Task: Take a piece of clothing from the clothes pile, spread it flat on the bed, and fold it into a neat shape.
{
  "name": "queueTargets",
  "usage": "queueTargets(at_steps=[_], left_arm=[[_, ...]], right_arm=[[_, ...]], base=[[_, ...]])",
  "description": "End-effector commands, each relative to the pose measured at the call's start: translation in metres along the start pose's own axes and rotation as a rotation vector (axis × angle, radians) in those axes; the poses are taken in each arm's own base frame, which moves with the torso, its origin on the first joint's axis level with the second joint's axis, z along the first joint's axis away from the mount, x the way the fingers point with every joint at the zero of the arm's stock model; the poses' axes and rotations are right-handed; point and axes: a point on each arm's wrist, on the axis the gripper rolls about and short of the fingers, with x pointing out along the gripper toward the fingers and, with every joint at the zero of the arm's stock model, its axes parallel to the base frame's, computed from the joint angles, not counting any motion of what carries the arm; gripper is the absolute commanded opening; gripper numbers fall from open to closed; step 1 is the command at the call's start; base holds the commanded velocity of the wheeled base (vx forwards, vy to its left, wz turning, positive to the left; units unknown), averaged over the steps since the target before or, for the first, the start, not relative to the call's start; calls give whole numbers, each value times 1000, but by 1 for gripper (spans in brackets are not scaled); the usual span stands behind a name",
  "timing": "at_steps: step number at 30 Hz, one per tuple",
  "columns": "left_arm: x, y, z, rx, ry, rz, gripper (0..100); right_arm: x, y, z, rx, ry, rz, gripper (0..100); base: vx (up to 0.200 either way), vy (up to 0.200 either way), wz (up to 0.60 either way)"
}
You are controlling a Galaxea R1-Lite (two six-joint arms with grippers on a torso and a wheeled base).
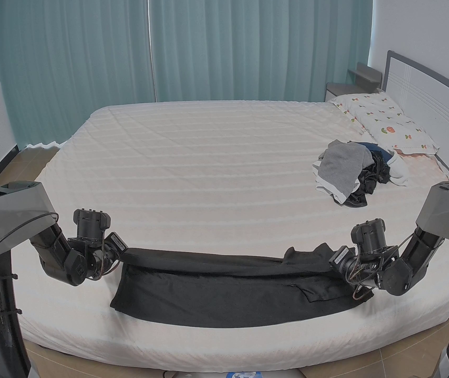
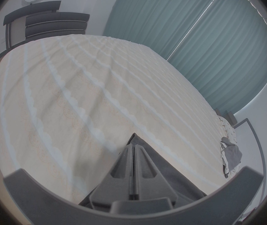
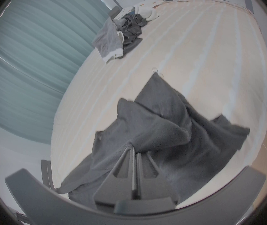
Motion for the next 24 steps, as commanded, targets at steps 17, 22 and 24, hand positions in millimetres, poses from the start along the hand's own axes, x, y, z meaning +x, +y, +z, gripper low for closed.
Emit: queueTargets(at_steps=[17,22,24], left_arm=[[15,-31,29,20,-103,-101,0],[15,-33,31,16,-112,-109,0],[14,-32,36,8,-123,-110,0]], right_arm=[[24,52,55,-65,-136,191,0],[28,60,60,-83,-158,217,0],[29,65,63,-88,-170,233,0]], base=[[0,0,0],[0,0,0],[0,0,0]])
